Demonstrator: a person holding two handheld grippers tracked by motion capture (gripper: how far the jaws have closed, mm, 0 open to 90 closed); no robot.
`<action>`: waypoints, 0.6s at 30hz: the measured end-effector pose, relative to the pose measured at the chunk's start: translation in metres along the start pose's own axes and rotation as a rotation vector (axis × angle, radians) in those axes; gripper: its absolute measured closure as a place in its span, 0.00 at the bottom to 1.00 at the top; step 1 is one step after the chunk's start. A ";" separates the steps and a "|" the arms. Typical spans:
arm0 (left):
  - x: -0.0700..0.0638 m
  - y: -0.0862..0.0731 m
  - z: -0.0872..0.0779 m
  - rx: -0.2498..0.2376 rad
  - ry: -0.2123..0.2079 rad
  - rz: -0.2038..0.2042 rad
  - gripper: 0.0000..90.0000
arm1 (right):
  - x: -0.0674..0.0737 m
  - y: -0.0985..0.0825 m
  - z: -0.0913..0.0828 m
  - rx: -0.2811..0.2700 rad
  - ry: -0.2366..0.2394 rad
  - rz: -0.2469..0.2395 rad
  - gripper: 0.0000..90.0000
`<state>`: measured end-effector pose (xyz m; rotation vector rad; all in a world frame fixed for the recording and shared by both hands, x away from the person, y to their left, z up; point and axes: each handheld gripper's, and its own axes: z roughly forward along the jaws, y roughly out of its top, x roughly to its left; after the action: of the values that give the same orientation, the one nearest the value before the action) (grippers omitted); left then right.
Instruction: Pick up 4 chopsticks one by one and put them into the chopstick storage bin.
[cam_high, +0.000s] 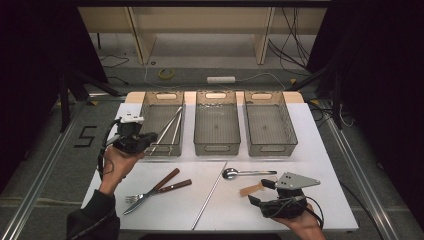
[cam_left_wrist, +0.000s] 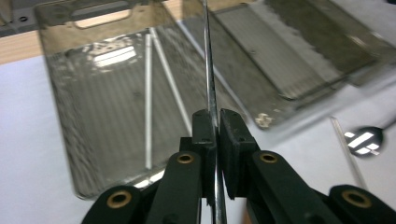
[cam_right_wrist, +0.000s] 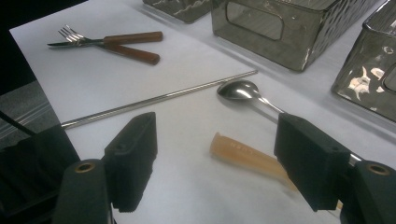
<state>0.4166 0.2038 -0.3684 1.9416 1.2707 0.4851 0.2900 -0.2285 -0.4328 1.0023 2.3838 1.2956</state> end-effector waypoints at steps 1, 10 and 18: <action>0.003 0.001 0.002 0.004 0.004 -0.007 0.94 | 0.000 0.000 0.000 0.000 0.001 0.000 0.34; 0.030 0.011 0.029 0.017 0.051 -0.050 0.94 | -0.001 0.000 0.000 0.001 0.004 0.002 0.34; 0.045 0.016 0.048 0.030 0.072 -0.074 0.94 | 0.000 0.000 0.001 0.002 0.008 -0.001 0.34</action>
<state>0.4783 0.2223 -0.3910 1.9092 1.3981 0.5044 0.2906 -0.2283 -0.4335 0.9980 2.3920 1.2996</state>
